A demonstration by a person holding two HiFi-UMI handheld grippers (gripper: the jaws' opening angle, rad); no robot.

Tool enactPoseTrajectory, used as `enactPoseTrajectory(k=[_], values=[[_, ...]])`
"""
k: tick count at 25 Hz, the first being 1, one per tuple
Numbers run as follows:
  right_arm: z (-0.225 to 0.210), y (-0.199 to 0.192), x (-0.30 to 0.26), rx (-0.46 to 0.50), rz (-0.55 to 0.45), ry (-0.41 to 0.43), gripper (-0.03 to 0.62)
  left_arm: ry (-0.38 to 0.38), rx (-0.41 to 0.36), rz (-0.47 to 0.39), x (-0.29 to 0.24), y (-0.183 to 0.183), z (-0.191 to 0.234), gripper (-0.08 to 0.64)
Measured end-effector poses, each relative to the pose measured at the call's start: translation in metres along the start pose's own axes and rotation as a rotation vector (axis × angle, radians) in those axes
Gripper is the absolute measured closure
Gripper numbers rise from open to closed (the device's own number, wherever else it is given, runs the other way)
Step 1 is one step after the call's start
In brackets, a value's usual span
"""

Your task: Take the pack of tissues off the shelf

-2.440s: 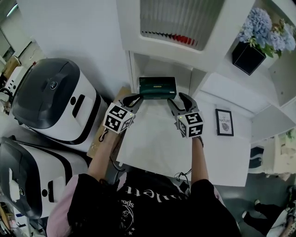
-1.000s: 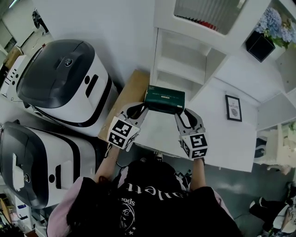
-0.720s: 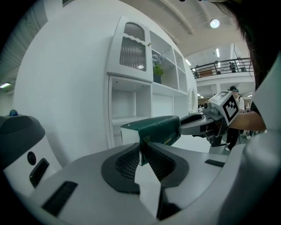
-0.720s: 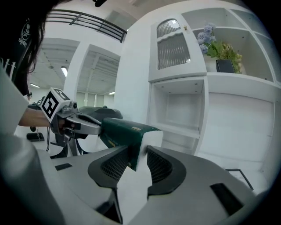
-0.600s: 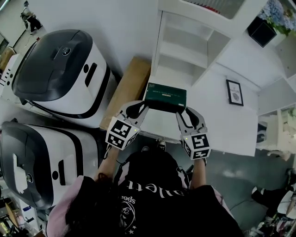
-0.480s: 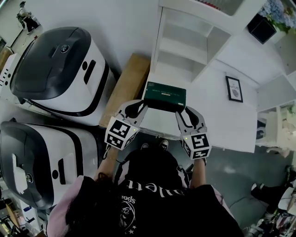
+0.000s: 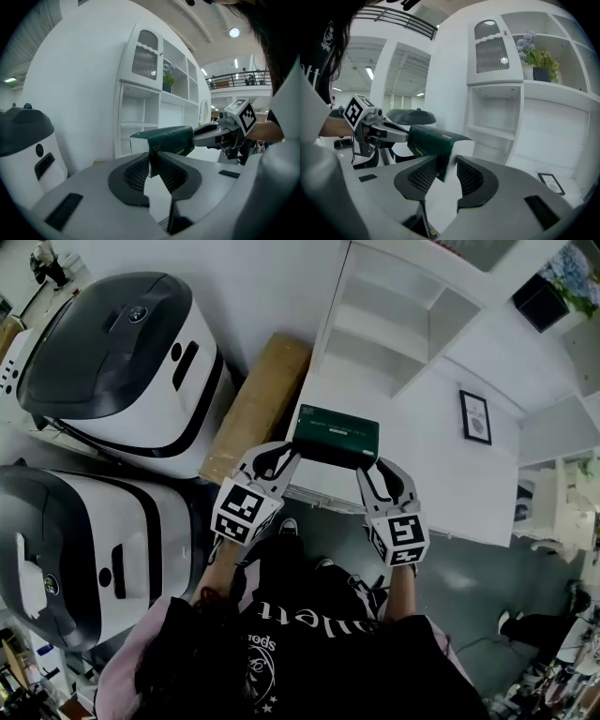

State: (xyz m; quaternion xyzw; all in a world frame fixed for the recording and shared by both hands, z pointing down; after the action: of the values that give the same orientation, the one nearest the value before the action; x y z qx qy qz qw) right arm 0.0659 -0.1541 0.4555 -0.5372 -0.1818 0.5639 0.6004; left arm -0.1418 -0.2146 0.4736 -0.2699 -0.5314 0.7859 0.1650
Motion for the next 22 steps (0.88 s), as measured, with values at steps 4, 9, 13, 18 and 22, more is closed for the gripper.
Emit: enactPoseTrajectory(k=[4,9,13,18,22], values=[[0.002,-0.005,0.014,0.006,-0.004,0.011,0.436,0.015,0.006,-0.007,0.007,-0.007,-0.015,0.494],[0.007,-0.014,0.043,0.011,-0.028,0.031,0.436,0.046,0.002,-0.022,0.021,-0.014,-0.047,0.494],[0.012,-0.021,0.073,0.017,-0.055,0.046,0.437,0.076,0.010,-0.031,0.035,-0.023,-0.078,0.494],[0.016,-0.040,0.122,0.013,-0.078,0.060,0.437,0.108,0.010,-0.037,0.049,-0.039,-0.130,0.494],[0.018,-0.058,0.164,0.010,-0.099,0.069,0.437,0.127,-0.003,-0.042,0.059,-0.053,-0.175,0.494]])
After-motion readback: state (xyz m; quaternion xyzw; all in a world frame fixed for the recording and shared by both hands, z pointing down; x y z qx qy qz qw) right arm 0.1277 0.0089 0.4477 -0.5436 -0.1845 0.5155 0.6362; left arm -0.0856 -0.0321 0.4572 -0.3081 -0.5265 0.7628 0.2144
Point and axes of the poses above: the fingertips, and each gripper's own axes: x backward along the fingers, z to its left, y out of its top, the point moved 7 cm from there along x, backward along the fingers, and after that the axes turned 15 degrees about x, right-handed, at the moved point
